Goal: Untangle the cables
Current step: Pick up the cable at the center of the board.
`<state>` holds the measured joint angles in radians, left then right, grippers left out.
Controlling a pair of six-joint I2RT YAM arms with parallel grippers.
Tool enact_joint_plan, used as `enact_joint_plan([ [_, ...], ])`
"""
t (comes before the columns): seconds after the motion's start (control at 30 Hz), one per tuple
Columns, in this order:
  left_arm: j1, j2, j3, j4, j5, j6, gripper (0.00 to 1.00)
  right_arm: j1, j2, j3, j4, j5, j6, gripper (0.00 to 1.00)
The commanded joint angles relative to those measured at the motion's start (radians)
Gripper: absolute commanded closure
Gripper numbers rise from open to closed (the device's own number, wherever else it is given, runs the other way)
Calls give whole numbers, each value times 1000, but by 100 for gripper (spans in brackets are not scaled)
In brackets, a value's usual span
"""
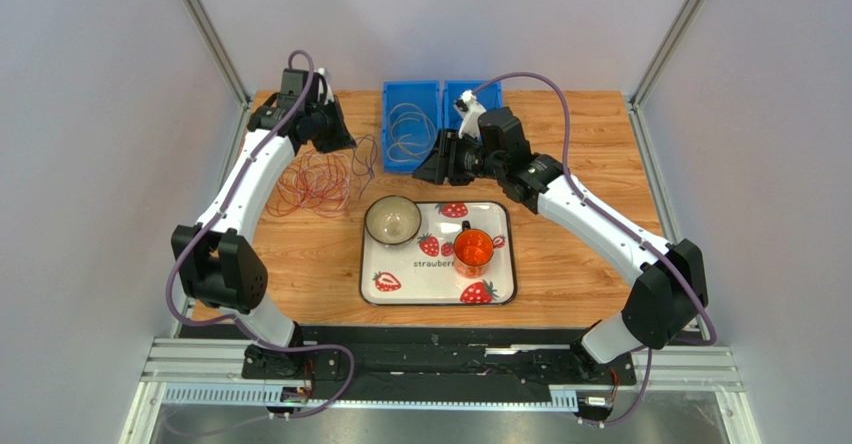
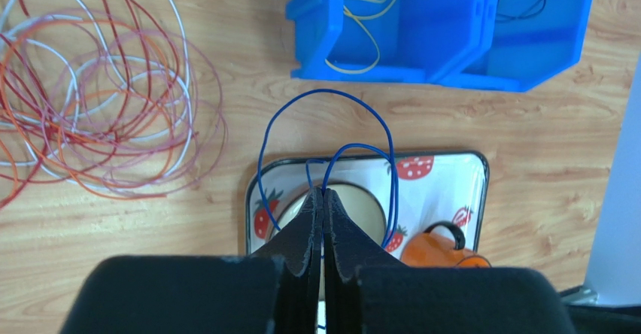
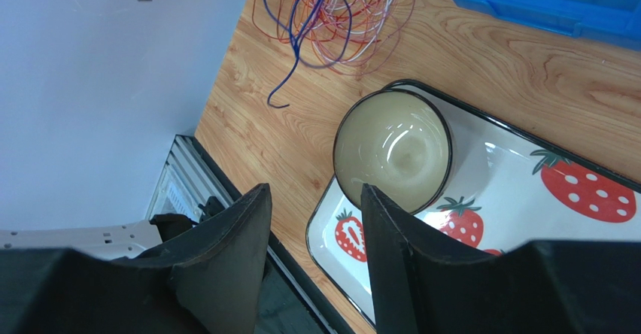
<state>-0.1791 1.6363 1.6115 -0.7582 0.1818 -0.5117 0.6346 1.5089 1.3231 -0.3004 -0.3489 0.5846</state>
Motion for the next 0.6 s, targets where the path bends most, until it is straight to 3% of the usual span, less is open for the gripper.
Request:
enact_joint_plan([
  [0.0,-22,-145,-88,89,39,-20,100,17,-15,54,43,1,38,49],
  [0.23,-49,-231,-245,154,48,-47,100,97,82,172,-19,94,46,49],
  [0.57,-57,-280,-314,203,97,-73,100,137,214,292,-22,117,96,56],
])
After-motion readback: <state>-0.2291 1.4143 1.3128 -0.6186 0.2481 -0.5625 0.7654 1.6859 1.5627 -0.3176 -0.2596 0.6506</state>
